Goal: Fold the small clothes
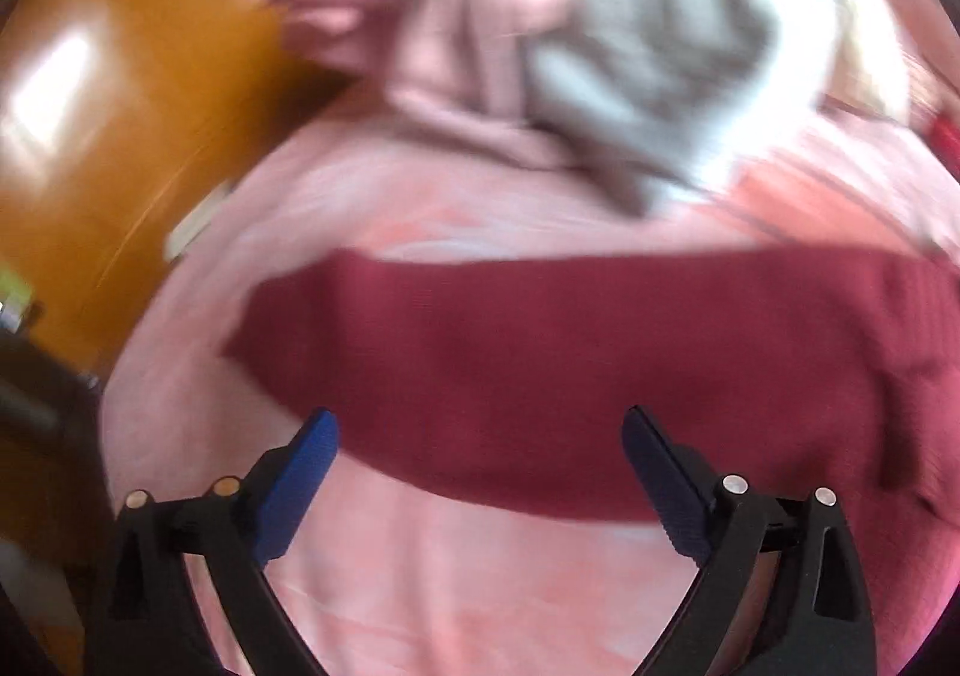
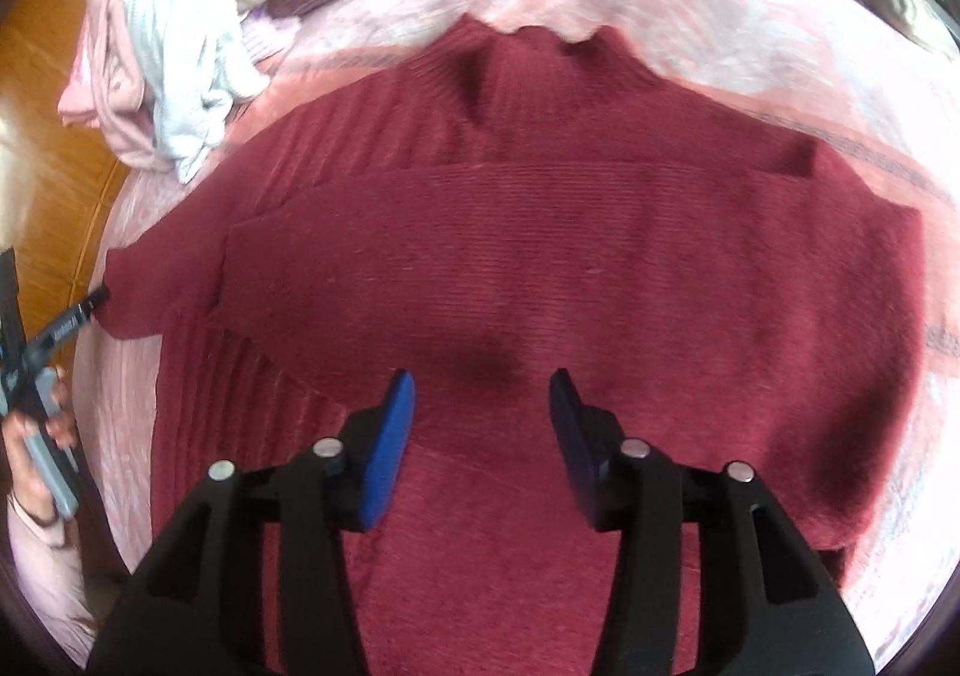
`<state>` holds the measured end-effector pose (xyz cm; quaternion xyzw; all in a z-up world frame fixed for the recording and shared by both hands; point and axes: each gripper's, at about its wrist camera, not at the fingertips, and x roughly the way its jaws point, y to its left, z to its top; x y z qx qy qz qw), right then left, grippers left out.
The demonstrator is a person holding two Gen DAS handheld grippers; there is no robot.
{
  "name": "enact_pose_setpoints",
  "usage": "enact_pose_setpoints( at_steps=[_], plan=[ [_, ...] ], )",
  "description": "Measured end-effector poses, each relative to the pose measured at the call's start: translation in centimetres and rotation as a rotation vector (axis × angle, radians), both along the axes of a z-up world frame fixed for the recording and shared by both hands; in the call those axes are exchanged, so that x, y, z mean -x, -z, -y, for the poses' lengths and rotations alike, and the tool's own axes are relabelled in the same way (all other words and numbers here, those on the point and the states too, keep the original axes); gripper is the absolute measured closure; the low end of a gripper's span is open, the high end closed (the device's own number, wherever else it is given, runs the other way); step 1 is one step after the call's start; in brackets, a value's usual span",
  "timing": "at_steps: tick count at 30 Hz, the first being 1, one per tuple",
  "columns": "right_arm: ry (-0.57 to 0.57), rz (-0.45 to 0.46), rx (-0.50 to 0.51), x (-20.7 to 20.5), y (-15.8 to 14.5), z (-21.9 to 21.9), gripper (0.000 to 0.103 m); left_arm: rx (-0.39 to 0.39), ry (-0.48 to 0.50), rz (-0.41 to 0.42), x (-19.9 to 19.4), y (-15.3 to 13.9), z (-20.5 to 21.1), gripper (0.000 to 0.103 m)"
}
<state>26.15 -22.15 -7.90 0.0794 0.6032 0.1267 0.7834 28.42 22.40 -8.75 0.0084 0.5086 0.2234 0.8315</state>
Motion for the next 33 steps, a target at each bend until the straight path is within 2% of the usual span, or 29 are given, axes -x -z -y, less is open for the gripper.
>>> enact_pose_setpoints(
  at_steps=[2, 4, 6, 8, 12, 14, 18, 20, 24, 29, 33],
  plan=[
    [-0.023, 0.001, 0.018, 0.0, 0.4, -1.2, 0.055, -0.004, -0.089, -0.009, -0.2, 0.8, -3.6, 0.007],
    [-0.037, -0.002, 0.025, 0.1, 0.8, -2.0, 0.055, 0.047, -0.127, -0.006, -0.3, 1.7, -6.1, 0.007],
    [-0.048, 0.000, 0.041, 0.0, 1.1, -2.6, 0.054, 0.141, -0.108, 0.020, -0.5, 2.4, -7.6, 0.007],
    [-0.059, 0.011, 0.056, 0.0, 1.2, -3.1, 0.052, 0.201, -0.095, 0.038, -0.9, 2.9, -8.2, 0.008],
    [-0.070, 0.019, 0.056, -0.1, 1.2, -3.2, 0.054, 0.265, -0.088, 0.039, -2.1, 4.1, -8.6, 0.016],
    [-0.071, 0.021, 0.048, -0.1, 1.3, -2.9, 0.054, 0.318, -0.093, 0.021, -2.6, 5.1, -9.1, 0.034],
    [-0.072, 0.022, 0.037, 0.0, 1.3, -2.4, 0.056, 0.320, -0.130, 0.055, -2.2, 5.4, -9.8, 0.064],
    [-0.075, 0.023, 0.035, 0.2, 1.2, -2.1, 0.057, 0.331, -0.111, 0.064, -2.3, 5.1, -9.8, 0.091],
    [-0.068, 0.020, 0.033, 0.6, 1.1, -1.3, 0.058, 0.428, -0.099, 0.132, -1.9, 4.3, -9.7, 0.095],
    [-0.053, 0.019, 0.034, 0.8, 1.1, -0.2, 0.058, 0.534, 0.055, 0.214, -1.4, 0.4, -5.3, 0.095],
    [-0.041, 0.017, 0.028, 0.9, 1.0, 0.5, 0.058, 0.571, 0.211, 0.242, -1.1, -2.3, 0.3, 0.095]
  ],
)
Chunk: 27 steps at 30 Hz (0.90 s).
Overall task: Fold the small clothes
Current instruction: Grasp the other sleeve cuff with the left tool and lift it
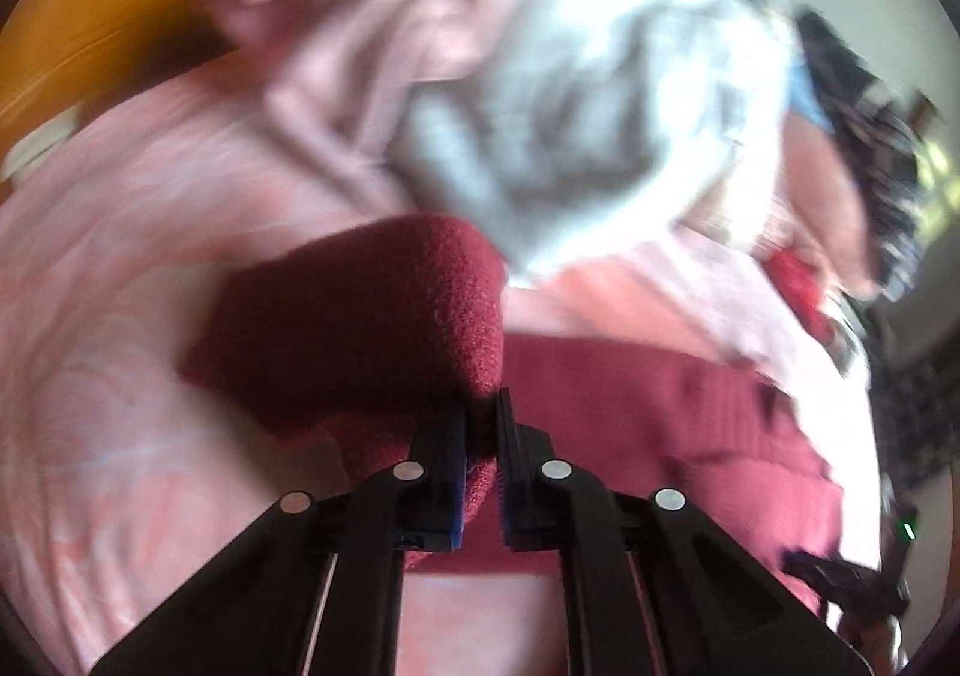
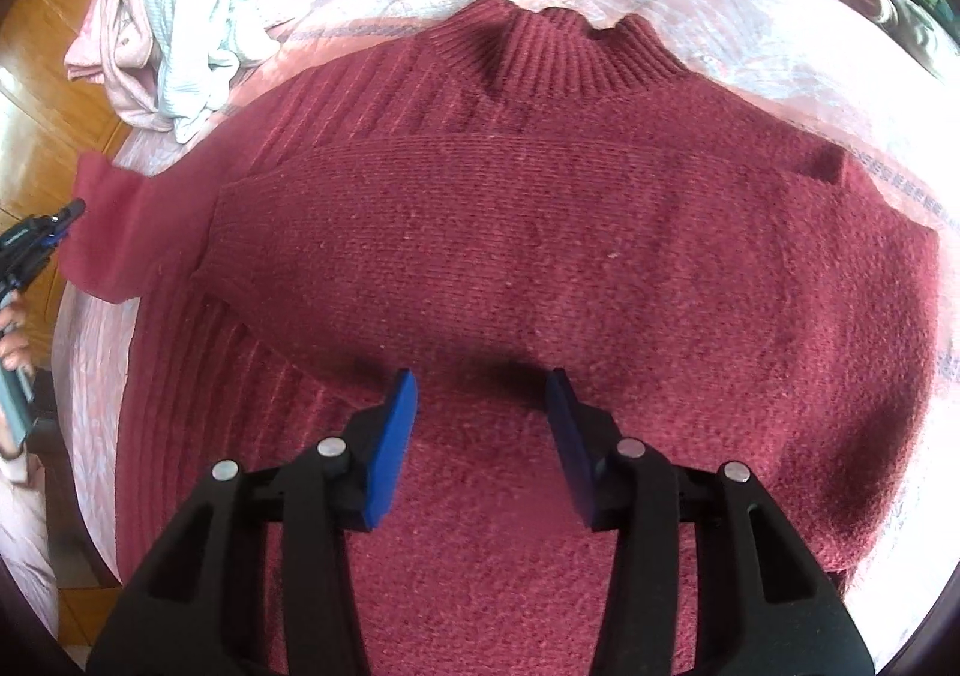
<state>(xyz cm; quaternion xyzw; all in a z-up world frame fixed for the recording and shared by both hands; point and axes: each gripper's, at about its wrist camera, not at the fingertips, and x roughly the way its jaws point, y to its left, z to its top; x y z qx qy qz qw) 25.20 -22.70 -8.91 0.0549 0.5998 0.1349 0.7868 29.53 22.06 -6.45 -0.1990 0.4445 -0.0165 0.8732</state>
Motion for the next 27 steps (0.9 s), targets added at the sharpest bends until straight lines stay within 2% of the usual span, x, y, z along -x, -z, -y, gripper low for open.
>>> enact_pose_setpoints(
  at_steps=[5, 12, 16, 19, 21, 22, 23, 24, 26, 27],
  plan=[
    [0.005, 0.003, 0.000, 0.3, -0.2, 1.0, 0.059, 0.019, 0.206, 0.031, 0.4, -1.7, 9.2, 0.095],
    [0.024, 0.008, 0.001, 0.6, -0.5, 2.5, 0.060, 0.019, 0.380, 0.019, 1.0, -1.3, 18.7, 0.095],
    [0.041, -0.005, 0.008, 0.8, 0.0, 3.3, 0.060, -0.027, 0.419, -0.052, 0.1, 1.6, 22.6, 0.094],
    [0.040, -0.013, 0.009, 0.9, 0.4, 3.4, 0.061, -0.051, 0.438, -0.161, -0.3, 5.5, 24.3, 0.089],
    [0.028, -0.011, 0.020, 0.9, 0.4, 3.1, 0.061, -0.060, 0.449, -0.161, 0.3, 6.1, 24.6, 0.085],
    [0.026, -0.011, 0.020, 0.9, 0.3, 3.1, 0.061, -0.063, 0.465, -0.161, 0.4, 5.8, 24.7, 0.076],
    [0.028, -0.012, 0.014, 0.8, 0.3, 3.1, 0.060, -0.053, 0.483, -0.166, 0.5, 5.2, 24.6, 0.060],
    [0.033, -0.015, 0.007, 0.6, 0.2, 3.0, 0.059, -0.012, 0.493, -0.158, 0.8, 4.1, 24.1, 0.053],
    [0.048, -0.020, -0.039, 0.3, -0.3, 2.9, 0.059, -0.002, 0.479, -0.121, 1.2, 1.9, 22.9, 0.028],
    [0.048, -0.022, -0.070, 0.1, -0.5, 2.6, 0.059, -0.030, 0.473, -0.095, 1.4, 0.7, 22.2, 0.025]
  ],
)
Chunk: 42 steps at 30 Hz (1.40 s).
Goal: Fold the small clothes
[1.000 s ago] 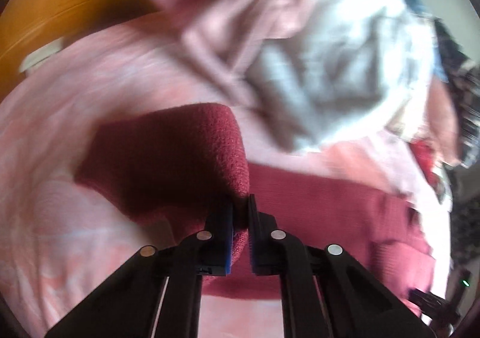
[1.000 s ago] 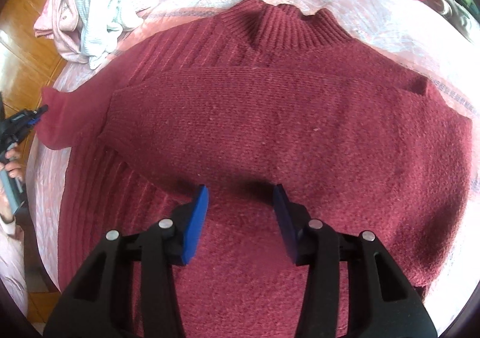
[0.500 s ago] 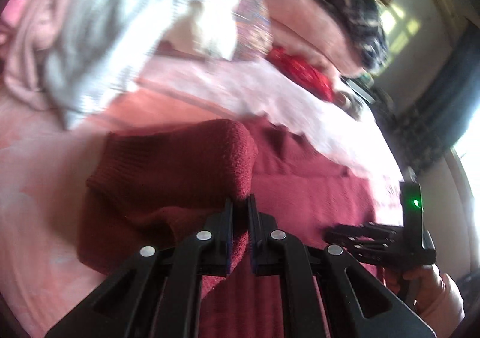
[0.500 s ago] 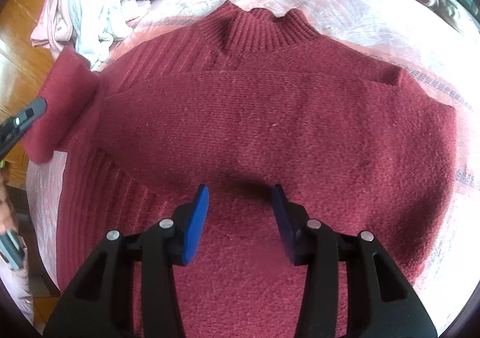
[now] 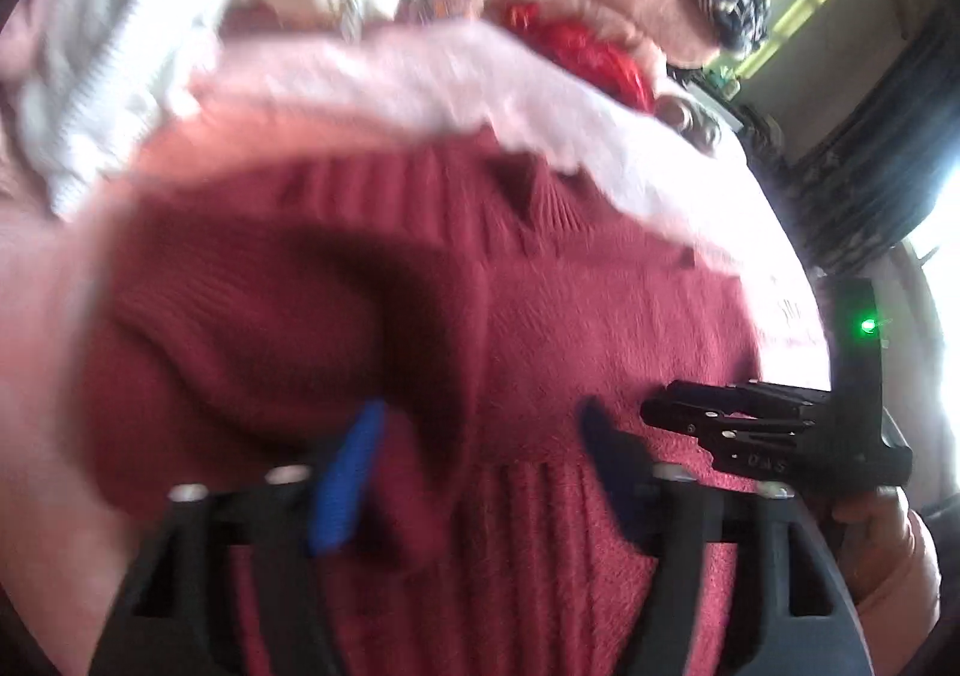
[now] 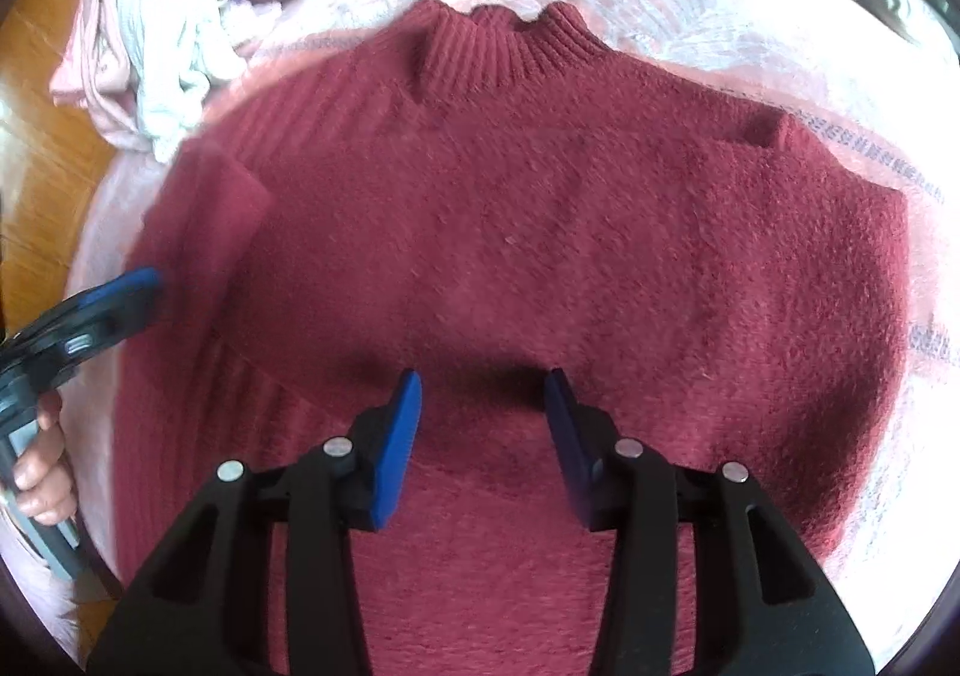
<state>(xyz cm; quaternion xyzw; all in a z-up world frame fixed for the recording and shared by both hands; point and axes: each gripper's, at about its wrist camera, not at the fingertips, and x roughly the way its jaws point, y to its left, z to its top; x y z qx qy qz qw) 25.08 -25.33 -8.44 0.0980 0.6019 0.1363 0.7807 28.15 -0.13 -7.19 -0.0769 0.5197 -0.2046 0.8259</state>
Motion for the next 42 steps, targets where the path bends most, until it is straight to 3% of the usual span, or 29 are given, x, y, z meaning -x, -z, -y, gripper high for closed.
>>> enact_pose_setpoints(
  at_steps=[2, 4, 10, 15, 17, 19, 21, 22, 27, 31, 32, 33, 35, 37, 39, 42],
  plan=[
    [-0.004, 0.001, -0.041, -0.4, -0.5, -1.1, 0.059, -0.073, -0.033, 0.056, 0.1, -1.7, -1.9, 0.016],
    [-0.031, 0.002, -0.055, -1.0, -0.9, -2.9, 0.059, -0.139, -0.081, 0.085, -0.4, -2.0, -3.5, 0.015],
    [-0.059, -0.002, -0.103, -2.5, -1.0, -8.9, 0.048, -0.265, -0.257, -0.009, -2.0, 1.1, -9.0, 0.014],
    [-0.063, 0.003, -0.081, -3.7, -0.5, -12.0, 0.047, -0.331, -0.291, -0.045, -2.7, 2.8, -11.2, 0.014],
    [-0.057, -0.013, -0.089, -4.1, 0.4, -12.4, 0.048, -0.336, -0.286, -0.057, -2.5, 3.4, -11.8, 0.008],
    [-0.059, -0.030, -0.119, -4.3, 1.1, -12.4, 0.075, -0.328, -0.295, -0.066, -2.3, 3.7, -12.3, 0.005],
    [-0.081, -0.023, -0.163, -4.3, 1.2, -12.5, 0.091, -0.319, -0.303, -0.063, -2.4, 3.9, -12.4, 0.005],
    [-0.092, -0.012, -0.169, -4.2, 1.0, -12.5, 0.094, -0.310, -0.295, -0.068, -2.5, 4.0, -12.3, 0.005],
    [-0.106, 0.060, -0.161, -3.3, -1.6, -10.5, 0.095, -0.269, -0.293, -0.059, -2.3, 3.5, -11.9, 0.005],
    [-0.081, 0.085, 0.011, -2.9, -1.8, -7.6, 0.094, -0.250, -0.283, -0.045, -2.2, 3.0, -11.2, 0.005],
    [-0.071, 0.078, 0.057, -2.9, -1.2, -7.1, 0.093, -0.257, -0.276, -0.037, -2.2, 3.0, -10.9, 0.005],
    [-0.066, 0.055, 0.088, -3.0, -0.3, -6.6, 0.084, -0.260, -0.266, -0.032, -2.2, 3.1, -10.5, 0.005],
    [-0.043, 0.035, 0.074, -2.9, 0.6, -5.7, 0.074, -0.243, -0.250, -0.039, -2.2, 3.2, -9.8, 0.005],
    [-0.026, 0.045, 0.075, -2.9, 0.0, -5.3, 0.073, -0.230, -0.256, -0.035, -2.0, 3.2, -9.6, 0.005],
    [-0.028, 0.112, 0.114, -2.6, -1.7, -5.9, 0.073, -0.209, -0.273, -0.012, -1.7, 2.9, -9.6, 0.005],
    [-0.072, 0.180, 0.140, -2.5, -3.7, -8.3, 0.073, -0.240, -0.299, 0.004, -1.7, 2.5, -9.8, 0.005]
  ],
)
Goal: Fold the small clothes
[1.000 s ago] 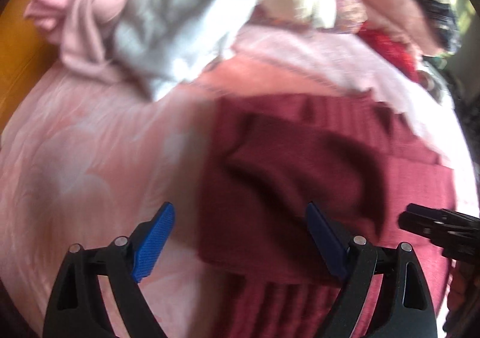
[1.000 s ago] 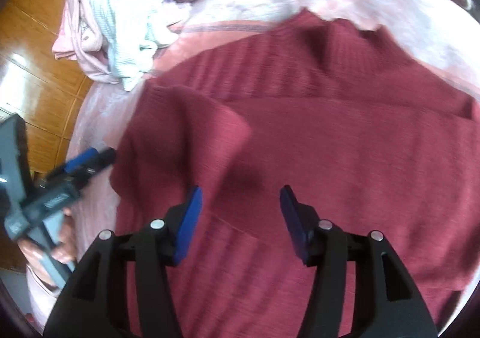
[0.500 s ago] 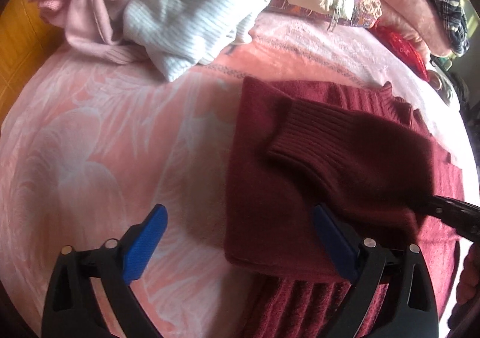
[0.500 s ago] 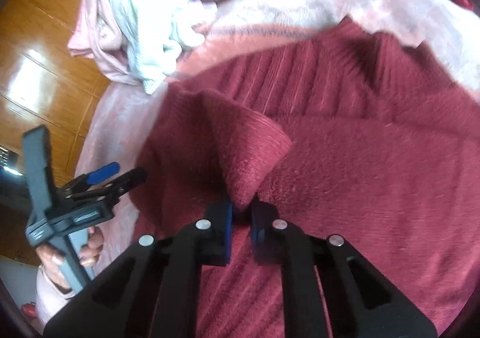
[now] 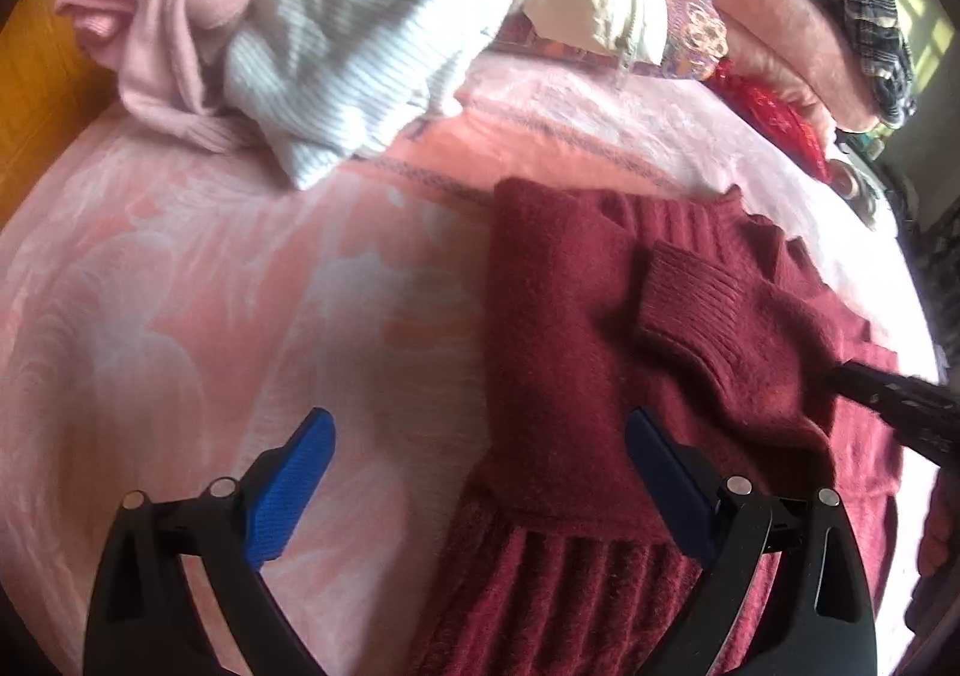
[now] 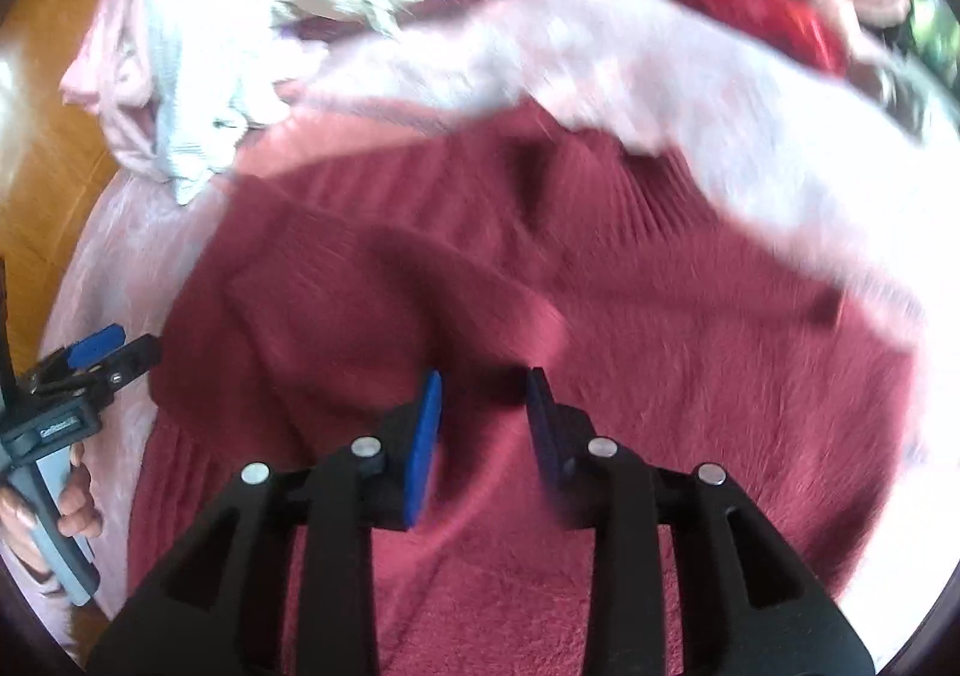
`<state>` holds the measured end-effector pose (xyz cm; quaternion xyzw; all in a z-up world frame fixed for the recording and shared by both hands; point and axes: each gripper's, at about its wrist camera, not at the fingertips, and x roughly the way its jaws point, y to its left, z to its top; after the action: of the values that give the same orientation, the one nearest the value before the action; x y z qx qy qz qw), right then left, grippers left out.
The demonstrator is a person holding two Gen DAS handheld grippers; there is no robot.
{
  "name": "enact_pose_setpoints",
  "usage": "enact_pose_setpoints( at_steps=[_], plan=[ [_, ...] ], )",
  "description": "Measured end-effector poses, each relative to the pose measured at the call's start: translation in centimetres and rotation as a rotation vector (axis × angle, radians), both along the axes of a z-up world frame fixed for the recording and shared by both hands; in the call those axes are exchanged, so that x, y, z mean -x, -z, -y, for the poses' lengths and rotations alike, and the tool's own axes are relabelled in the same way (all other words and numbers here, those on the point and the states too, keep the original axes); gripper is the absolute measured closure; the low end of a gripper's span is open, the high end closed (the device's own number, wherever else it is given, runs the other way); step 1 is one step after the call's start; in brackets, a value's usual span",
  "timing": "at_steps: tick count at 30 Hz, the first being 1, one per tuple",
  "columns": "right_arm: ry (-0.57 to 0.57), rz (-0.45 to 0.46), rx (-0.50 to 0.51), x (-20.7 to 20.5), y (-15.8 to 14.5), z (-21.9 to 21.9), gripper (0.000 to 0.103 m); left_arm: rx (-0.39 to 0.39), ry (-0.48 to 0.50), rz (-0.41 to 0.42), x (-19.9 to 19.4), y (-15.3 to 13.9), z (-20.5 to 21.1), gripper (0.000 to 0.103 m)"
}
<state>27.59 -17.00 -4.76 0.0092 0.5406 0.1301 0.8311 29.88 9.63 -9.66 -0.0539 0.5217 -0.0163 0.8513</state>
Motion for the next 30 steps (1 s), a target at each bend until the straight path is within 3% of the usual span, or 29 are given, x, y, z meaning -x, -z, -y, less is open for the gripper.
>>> enact_pose_setpoints(
  at_steps=[5, 10, 14, 18, 20, 22, 30],
  plan=[
    [-0.098, -0.071, -0.085, -1.3, 0.9, -5.2, 0.073, -0.079, 0.080, -0.052, -0.6, 0.6, 0.6, 0.005],
    [-0.122, -0.112, -0.044, -2.3, 2.1, -8.9, 0.072, -0.052, 0.058, -0.061, -1.5, 1.0, -0.4, 0.005],
    [-0.115, -0.114, 0.029, -2.9, 2.3, -10.3, 0.058, -0.038, 0.012, -0.049, -2.4, 1.1, -1.1, 0.005],
    [-0.123, -0.101, 0.088, -4.0, 3.1, -12.1, 0.052, -0.046, -0.015, -0.060, -2.7, 1.7, -1.4, 0.005],
    [-0.150, -0.081, 0.153, -4.1, 3.7, -12.8, 0.059, -0.027, -0.040, -0.074, -2.8, 2.0, -2.1, 0.005],
    [-0.153, -0.042, 0.192, -4.0, 3.4, -12.4, 0.095, -0.014, -0.069, -0.072, -2.8, 2.0, -2.7, 0.005],
    [-0.032, 0.017, -0.139, -1.7, -1.8, -2.1, 0.096, -0.042, -0.043, -0.051, -2.5, 2.0, -1.5, 0.005]
  ],
)
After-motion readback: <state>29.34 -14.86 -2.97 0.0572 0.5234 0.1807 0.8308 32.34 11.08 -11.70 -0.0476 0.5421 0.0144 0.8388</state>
